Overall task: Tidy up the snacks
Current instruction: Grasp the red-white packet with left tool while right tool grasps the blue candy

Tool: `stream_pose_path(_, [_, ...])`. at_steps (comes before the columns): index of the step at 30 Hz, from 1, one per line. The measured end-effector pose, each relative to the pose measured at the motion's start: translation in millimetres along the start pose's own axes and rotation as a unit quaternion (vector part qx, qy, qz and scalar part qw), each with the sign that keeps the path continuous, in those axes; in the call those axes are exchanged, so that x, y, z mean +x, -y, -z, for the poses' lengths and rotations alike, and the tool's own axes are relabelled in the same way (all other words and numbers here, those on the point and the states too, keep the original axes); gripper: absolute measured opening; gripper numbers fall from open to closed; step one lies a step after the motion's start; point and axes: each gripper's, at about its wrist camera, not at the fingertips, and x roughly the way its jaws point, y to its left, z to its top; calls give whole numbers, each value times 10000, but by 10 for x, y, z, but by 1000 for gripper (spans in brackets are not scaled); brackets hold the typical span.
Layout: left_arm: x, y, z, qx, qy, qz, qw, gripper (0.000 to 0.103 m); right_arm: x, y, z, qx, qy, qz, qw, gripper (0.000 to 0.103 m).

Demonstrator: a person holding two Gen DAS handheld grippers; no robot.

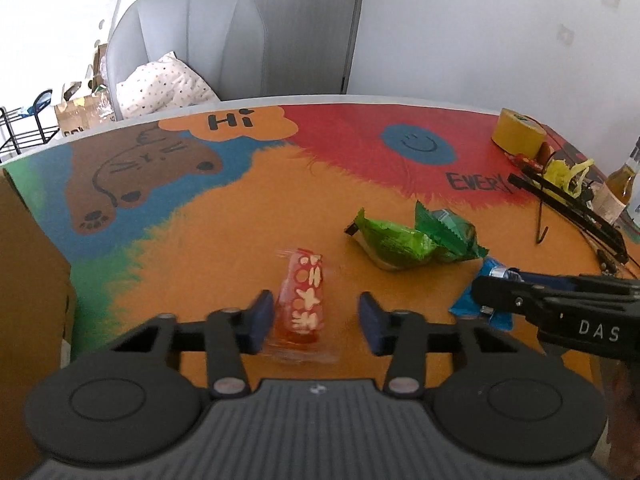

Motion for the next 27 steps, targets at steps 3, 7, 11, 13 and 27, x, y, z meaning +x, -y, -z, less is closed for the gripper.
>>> stream_pose_path(3, [-37,-27,29,-100,-14,55,9999,26,-55,-52,32,-32,20,31,10000,27])
stream_pose_path(7, [-112,-36,68,-216,-36,140,9997,22,-166,-74,53,-8,121,59,9999,26])
stream_pose_path(11, [-239,-5,92,-229,69,221,9995,18,-288,-103,48,9,237,90,9997,26])
stream_pose_path(13, [-305,5,94,-211,109,275,9993,16,-337,-134,41,-1,293,104,9995,26])
stream_pose_path(27, [-417,72,174,37,31,184,9998,8,-465,-139,152,107,371,217,9990,26])
